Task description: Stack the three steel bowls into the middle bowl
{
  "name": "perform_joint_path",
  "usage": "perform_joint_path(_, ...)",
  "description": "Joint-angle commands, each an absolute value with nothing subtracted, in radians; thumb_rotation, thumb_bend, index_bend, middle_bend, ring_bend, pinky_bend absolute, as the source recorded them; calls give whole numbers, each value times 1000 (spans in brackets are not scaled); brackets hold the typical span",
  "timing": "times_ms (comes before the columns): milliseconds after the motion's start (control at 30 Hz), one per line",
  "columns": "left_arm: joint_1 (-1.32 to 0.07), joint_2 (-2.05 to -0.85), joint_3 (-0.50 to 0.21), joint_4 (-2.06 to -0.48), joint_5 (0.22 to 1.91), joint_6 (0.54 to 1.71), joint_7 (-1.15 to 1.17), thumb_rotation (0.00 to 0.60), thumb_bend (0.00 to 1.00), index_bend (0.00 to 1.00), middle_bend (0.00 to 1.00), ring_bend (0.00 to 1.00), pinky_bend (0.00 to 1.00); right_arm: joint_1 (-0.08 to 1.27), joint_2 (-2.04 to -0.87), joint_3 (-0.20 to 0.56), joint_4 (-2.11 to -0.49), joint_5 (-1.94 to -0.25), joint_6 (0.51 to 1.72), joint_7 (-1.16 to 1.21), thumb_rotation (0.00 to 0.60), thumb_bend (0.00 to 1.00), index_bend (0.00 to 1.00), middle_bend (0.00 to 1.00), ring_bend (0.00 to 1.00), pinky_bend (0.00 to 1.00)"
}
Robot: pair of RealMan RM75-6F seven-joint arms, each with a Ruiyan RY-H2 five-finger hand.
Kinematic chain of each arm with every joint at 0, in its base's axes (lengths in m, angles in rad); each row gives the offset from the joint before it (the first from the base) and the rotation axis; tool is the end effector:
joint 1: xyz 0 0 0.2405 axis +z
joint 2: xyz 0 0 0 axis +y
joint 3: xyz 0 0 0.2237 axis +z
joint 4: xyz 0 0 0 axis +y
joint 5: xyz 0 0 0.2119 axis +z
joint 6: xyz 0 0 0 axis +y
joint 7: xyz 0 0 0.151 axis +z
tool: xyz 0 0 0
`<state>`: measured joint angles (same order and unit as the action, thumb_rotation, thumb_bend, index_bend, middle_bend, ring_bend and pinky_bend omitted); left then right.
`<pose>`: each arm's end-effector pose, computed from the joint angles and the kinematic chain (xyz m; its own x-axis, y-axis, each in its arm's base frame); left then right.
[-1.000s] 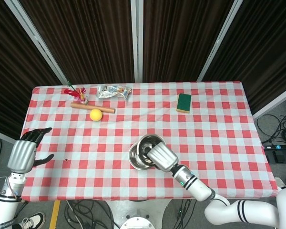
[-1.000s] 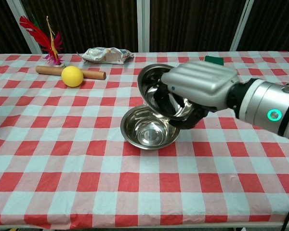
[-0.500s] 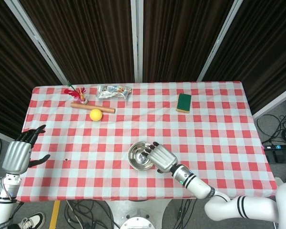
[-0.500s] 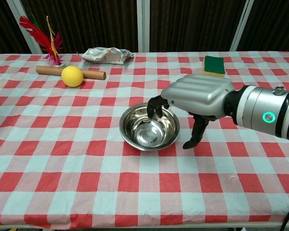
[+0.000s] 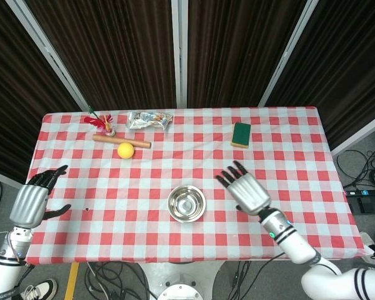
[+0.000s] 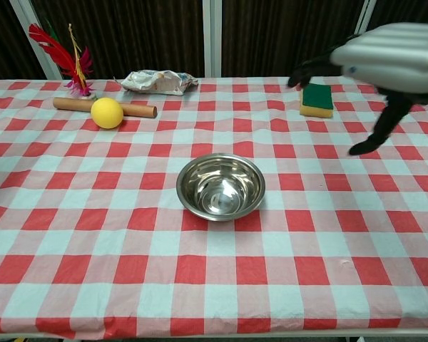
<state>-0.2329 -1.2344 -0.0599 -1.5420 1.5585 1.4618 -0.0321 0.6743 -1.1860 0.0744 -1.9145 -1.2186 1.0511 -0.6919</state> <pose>-0.2457 0.2263 0.1106 0.3276 -0.0277 0.9444 0.9232 -0.2030 -0.3262 -0.1137 -0.2751 0.0489 0.7219 -0.0874 0.6865 -0.6226 -0.5152 0.5891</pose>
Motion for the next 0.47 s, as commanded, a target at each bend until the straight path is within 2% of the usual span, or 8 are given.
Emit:
perform_joint_path(33, -243, -1229, -54, -1536, 1566, 1444, -26, 600, 91, 166, 334, 242, 293, 536, -1019, 13, -1993, -1193, 1221, -749, 600, 102, 33, 56, 10, 0)
perform_joint_path(167, -247, -1230, -53, -1525, 1555, 1427, -11, 600, 93, 214, 328, 238, 289, 413, -937, -36, -1993, -1242, 1341, -640, 600, 126, 0, 25, 0, 0)
perform_joint_path(333, -235, -1212, -43, -1536, 1536, 1417, -2, 600, 93, 278, 325, 238, 289, 280, -922, -88, -1915, -1360, 1466, -475, 600, 93, 0, 25, 0, 0)
perform_joint_path(467, -229, -1202, -43, -1545, 1532, 1421, 7, 600, 93, 282, 325, 238, 288, 237, -943, -106, -1860, -1407, 1476, -384, 600, 70, 0, 26, 0, 0)
